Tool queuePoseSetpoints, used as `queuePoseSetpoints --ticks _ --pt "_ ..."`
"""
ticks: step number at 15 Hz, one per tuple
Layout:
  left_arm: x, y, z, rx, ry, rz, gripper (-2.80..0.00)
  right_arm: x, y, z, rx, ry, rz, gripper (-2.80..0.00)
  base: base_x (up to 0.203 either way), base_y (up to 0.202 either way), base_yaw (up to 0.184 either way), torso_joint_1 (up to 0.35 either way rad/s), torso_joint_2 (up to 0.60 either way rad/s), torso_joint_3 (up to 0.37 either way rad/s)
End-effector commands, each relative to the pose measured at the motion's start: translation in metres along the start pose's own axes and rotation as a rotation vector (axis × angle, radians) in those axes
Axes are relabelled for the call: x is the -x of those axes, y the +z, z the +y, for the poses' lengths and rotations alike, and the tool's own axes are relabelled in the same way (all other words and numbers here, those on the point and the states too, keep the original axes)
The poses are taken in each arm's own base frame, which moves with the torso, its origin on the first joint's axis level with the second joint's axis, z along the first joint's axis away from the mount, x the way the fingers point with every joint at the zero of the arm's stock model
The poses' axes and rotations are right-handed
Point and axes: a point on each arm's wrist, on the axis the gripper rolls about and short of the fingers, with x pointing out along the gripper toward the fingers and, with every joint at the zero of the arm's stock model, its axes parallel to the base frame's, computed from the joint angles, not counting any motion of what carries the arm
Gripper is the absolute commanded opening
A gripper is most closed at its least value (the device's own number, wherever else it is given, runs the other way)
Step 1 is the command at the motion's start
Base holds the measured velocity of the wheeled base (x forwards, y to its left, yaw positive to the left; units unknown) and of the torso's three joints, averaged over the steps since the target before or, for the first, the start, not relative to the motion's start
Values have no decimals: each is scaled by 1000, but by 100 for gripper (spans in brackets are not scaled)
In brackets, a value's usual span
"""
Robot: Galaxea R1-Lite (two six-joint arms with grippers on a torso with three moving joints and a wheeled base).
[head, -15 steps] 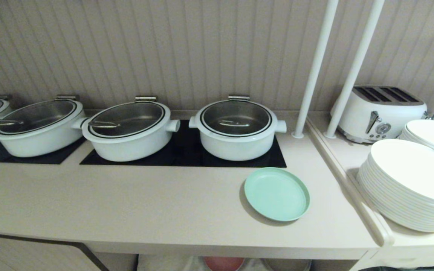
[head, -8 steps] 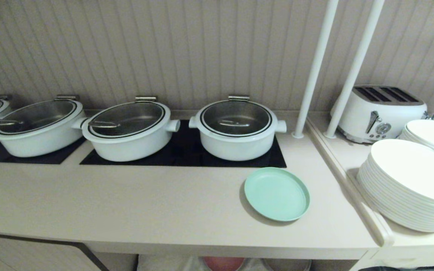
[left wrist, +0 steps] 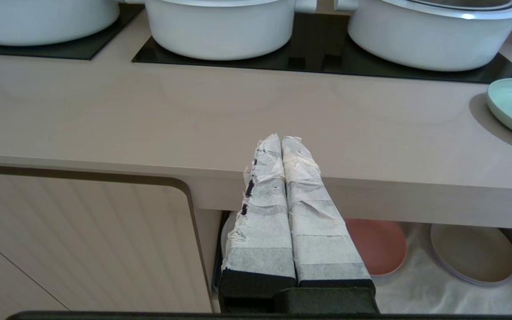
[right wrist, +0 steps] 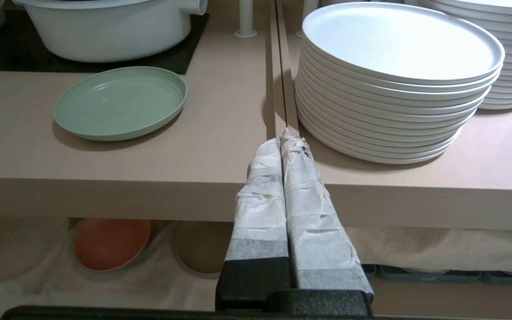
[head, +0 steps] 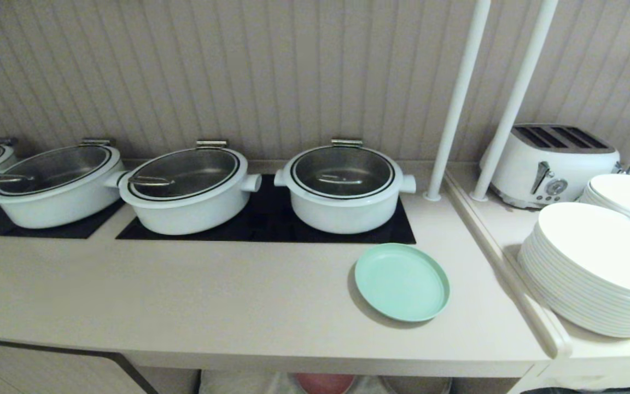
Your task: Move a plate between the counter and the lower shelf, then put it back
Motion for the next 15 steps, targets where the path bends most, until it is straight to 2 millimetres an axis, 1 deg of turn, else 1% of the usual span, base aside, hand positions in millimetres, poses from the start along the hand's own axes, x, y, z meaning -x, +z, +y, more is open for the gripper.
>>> queuePoseSetpoints --ticks 1,15 --pt "0 0 0 1 0 -1 -280 0 0 0 -1 0 2 -280 0 0 0 0 0 0" --pt "0 0 0 1 0 -1 -280 0 0 0 -7 0 0 -280 0 0 0 0 0 0"
